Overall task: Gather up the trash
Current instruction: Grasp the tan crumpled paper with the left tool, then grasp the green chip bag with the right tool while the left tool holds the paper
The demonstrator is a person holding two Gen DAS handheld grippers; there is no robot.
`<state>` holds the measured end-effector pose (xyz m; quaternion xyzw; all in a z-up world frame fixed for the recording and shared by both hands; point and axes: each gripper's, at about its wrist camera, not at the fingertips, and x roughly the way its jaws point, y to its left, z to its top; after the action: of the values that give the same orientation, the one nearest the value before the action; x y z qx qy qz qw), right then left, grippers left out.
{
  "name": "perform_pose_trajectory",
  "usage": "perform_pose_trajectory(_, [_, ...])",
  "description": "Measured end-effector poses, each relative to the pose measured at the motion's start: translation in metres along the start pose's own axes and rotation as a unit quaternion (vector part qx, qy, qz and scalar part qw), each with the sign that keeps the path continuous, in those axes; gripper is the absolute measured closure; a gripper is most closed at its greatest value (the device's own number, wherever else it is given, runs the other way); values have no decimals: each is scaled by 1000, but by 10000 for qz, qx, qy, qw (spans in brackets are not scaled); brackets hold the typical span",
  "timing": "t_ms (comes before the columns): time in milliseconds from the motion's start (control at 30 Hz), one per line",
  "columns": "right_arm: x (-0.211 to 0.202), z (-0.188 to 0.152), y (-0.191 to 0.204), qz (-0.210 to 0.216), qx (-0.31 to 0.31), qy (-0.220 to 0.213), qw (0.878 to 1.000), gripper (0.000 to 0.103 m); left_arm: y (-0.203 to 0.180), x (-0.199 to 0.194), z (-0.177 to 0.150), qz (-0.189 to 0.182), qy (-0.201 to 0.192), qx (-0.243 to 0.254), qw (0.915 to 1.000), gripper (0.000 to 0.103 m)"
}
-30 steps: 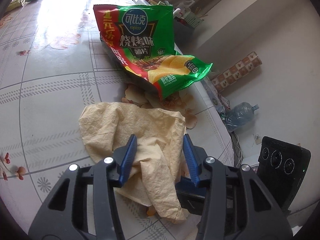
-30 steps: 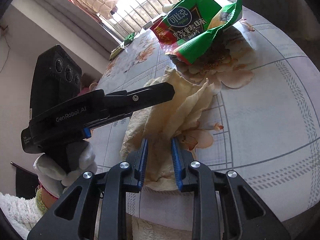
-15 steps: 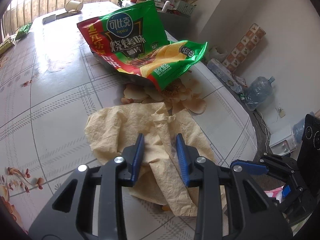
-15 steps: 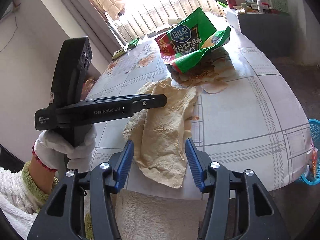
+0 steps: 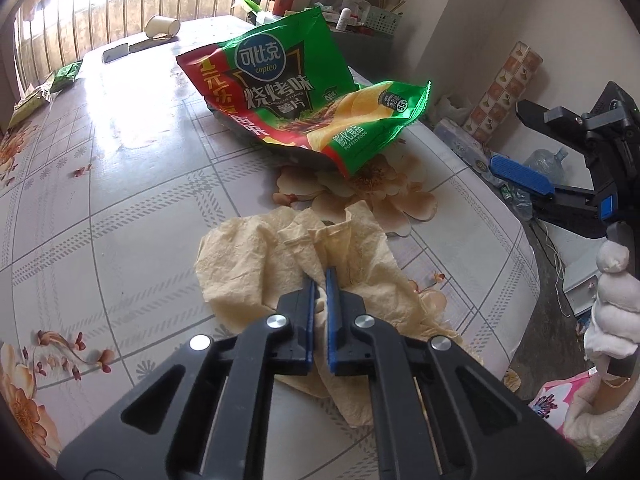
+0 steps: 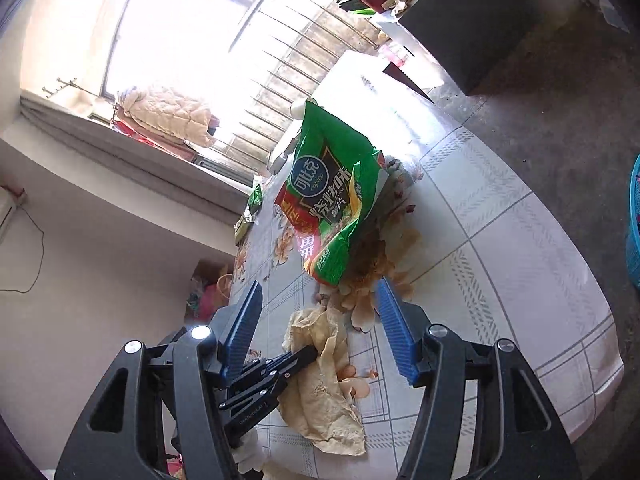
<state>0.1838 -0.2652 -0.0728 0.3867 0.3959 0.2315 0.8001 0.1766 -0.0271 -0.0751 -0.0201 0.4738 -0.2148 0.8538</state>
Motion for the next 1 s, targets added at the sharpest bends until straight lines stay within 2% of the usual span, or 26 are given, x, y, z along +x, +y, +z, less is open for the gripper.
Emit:
perform_pose_trajectory(167, [55,23,-15,27,726,206,9971,45,11,-5,-3,25,-64,-151,9999,100])
perform_pose_trajectory(333, [90,33,-21,-170,1013,236,9944,45,18,-6,-4,-33,-111,-264,9996,100])
perform_pose_trajectory(433, [99,34,-21,-295,1060,177,9938,54,21,-6,-4,-88,-134,-331,9993,100])
perform_pose_trajectory(533, [106,32,-23,-411,1132,177,9926,71,21,-6,-4,-104,-157,-359,9992,100])
perform_pose_trajectory(567, [106,33,-25,-409,1174,203,9920,81,20,-7,-5,-111,-158,-371,9991,100])
perform_pose_trajectory(600, [106,31,-26,-387,1221,229,9915,87,20,-7,-5,-115,-160,-383,9991,100])
perform_pose_trajectory(667, [104,28,-30,-340,1266,219,9911,92,20,-7,-5,-111,-159,-396,9990,100])
perform_pose_trajectory(833, [80,17,-39,90,1448,74,9894,97,23,-6,-4,-131,-158,-513,9985,101])
perform_pose_trajectory(1000, [45,7,-51,470,1661,-167,9849,97,25,-9,-4,-107,-203,-591,9980,101])
